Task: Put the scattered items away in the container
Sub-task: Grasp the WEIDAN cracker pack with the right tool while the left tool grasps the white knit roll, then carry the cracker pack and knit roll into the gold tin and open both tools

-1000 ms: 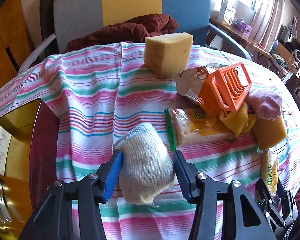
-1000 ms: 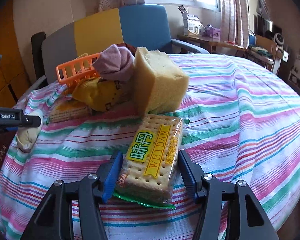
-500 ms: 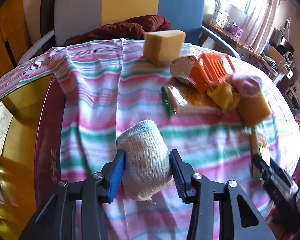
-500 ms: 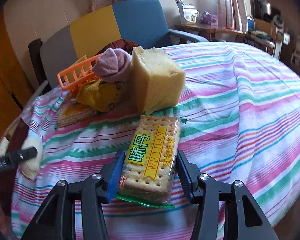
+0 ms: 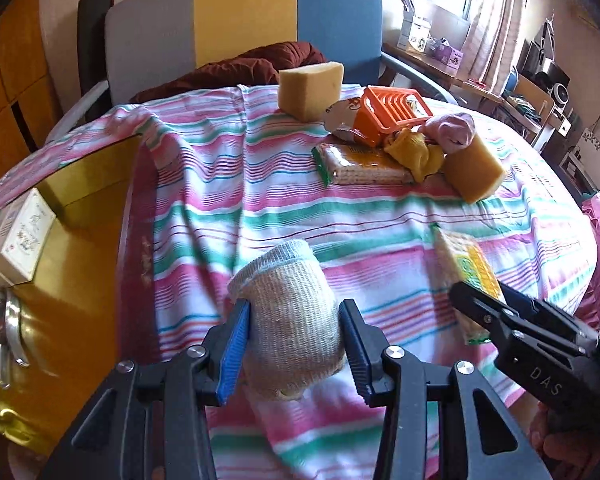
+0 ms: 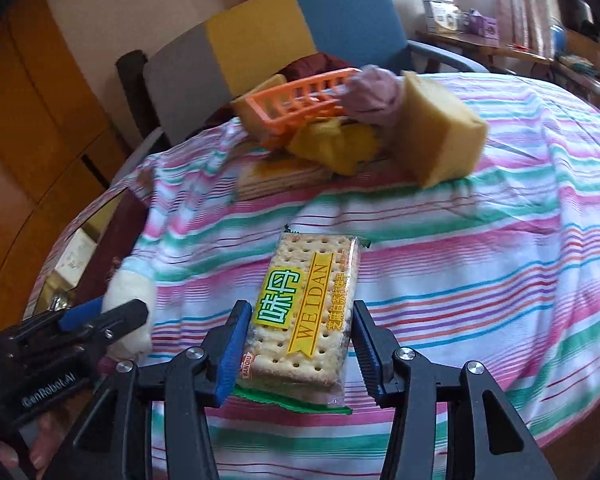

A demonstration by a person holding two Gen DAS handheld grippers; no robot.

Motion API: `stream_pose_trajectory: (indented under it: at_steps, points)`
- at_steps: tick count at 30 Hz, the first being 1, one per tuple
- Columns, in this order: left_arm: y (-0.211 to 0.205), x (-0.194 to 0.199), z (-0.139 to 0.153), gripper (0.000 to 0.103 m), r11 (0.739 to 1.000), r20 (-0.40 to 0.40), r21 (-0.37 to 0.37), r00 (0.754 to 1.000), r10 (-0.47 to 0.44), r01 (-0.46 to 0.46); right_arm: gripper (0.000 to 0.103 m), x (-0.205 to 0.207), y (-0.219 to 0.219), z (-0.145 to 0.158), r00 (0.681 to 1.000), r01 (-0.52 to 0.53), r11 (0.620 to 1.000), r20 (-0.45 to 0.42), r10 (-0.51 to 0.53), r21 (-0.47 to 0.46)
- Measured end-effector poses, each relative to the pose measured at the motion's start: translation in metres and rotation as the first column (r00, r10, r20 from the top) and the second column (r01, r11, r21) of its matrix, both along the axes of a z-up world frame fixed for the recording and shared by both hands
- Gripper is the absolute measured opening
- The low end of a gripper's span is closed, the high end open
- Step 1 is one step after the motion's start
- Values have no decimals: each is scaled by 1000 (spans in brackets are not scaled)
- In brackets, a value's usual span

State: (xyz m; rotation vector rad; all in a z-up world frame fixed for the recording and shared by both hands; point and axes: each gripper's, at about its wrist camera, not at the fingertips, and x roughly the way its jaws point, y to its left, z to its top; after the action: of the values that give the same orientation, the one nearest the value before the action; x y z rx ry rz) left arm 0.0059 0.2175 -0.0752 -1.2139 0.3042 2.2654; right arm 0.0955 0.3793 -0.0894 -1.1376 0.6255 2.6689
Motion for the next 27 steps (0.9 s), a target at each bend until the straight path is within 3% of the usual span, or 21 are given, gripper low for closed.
stream_pose_trajectory:
  at_steps: [9,16,21,23,27]
  points:
    - [-55,-7,23,45,996,-12,46,997,79,-79,51,-27,-61,38,987,-149,988,-69,146,-31]
    - [-90,-20,38,42,986,72,147,995,72,-82,51,-70,-114,67,955,-276,961,-116,272,-18]
    - [-114,-32,52,42,969,125,218,988,86,-112,51,-97,-131,74,943,-310,950,-132,304,-26]
    - [-126,-37,58,42,967,103,219,988,111,-132,51,-104,-137,75,940,-322,946,-134,314,-35]
    - [-145,-54,59,42,972,12,153,984,179,-179,51,-118,-152,69,931,-350,936,-117,345,-25]
